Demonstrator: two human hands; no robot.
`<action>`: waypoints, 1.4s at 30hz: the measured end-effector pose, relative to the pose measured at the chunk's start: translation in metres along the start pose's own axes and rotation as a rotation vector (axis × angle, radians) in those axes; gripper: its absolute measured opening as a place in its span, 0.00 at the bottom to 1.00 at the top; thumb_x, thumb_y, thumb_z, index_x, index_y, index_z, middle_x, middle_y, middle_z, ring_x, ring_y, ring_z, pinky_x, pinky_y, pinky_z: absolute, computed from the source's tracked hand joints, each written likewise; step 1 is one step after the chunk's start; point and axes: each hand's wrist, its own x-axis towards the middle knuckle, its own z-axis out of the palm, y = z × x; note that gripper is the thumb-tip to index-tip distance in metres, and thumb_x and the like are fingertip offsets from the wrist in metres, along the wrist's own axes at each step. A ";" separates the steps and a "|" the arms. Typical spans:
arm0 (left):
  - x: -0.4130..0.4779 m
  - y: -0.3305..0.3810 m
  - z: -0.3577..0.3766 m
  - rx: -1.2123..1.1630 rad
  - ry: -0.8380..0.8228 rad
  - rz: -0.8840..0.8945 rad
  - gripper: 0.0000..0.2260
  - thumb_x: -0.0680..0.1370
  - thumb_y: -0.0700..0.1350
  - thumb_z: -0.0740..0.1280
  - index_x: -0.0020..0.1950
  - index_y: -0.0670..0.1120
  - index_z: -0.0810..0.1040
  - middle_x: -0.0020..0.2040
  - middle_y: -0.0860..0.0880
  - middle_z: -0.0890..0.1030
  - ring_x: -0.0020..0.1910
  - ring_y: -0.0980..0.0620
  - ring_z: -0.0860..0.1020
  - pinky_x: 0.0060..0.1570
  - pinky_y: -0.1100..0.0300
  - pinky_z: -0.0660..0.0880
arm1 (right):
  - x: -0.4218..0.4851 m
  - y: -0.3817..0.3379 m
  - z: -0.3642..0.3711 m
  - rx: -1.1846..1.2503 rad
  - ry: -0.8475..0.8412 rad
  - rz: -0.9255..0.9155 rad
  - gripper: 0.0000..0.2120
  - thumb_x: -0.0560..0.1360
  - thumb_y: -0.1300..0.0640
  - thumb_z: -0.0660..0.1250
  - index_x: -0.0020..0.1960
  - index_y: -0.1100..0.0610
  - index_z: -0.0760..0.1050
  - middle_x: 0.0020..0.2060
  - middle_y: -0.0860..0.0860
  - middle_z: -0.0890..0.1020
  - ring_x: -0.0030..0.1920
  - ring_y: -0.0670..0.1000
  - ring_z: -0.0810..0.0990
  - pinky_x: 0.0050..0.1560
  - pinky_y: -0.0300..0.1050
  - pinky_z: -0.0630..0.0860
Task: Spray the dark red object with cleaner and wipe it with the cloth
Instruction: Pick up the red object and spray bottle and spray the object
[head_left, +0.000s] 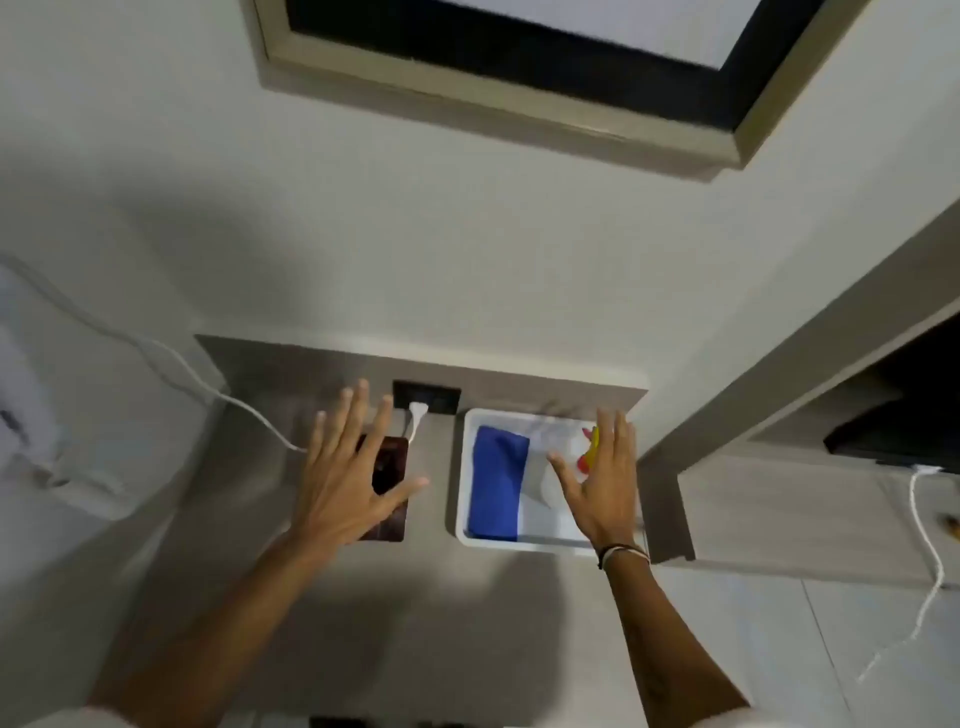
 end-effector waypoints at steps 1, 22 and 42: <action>-0.002 -0.001 0.006 0.015 -0.068 0.007 0.53 0.74 0.82 0.50 0.88 0.46 0.50 0.88 0.40 0.44 0.87 0.37 0.46 0.81 0.30 0.52 | -0.003 0.003 0.006 0.074 0.013 0.038 0.44 0.79 0.36 0.70 0.86 0.50 0.54 0.85 0.52 0.62 0.84 0.58 0.63 0.79 0.30 0.62; -0.017 -0.058 -0.001 -0.519 -0.215 -0.063 0.48 0.58 0.53 0.79 0.78 0.55 0.68 0.72 0.51 0.70 0.72 0.46 0.72 0.69 0.49 0.75 | 0.003 -0.024 0.023 0.399 0.000 -0.013 0.21 0.85 0.42 0.64 0.77 0.44 0.74 0.51 0.39 0.85 0.50 0.39 0.84 0.56 0.28 0.79; -0.023 -0.095 -0.019 -0.531 -0.281 -0.009 0.49 0.61 0.44 0.83 0.80 0.50 0.69 0.72 0.53 0.70 0.70 0.53 0.73 0.68 0.68 0.70 | -0.066 -0.119 0.060 0.415 -0.742 -0.155 0.22 0.85 0.46 0.66 0.77 0.49 0.76 0.65 0.52 0.87 0.62 0.50 0.86 0.65 0.51 0.84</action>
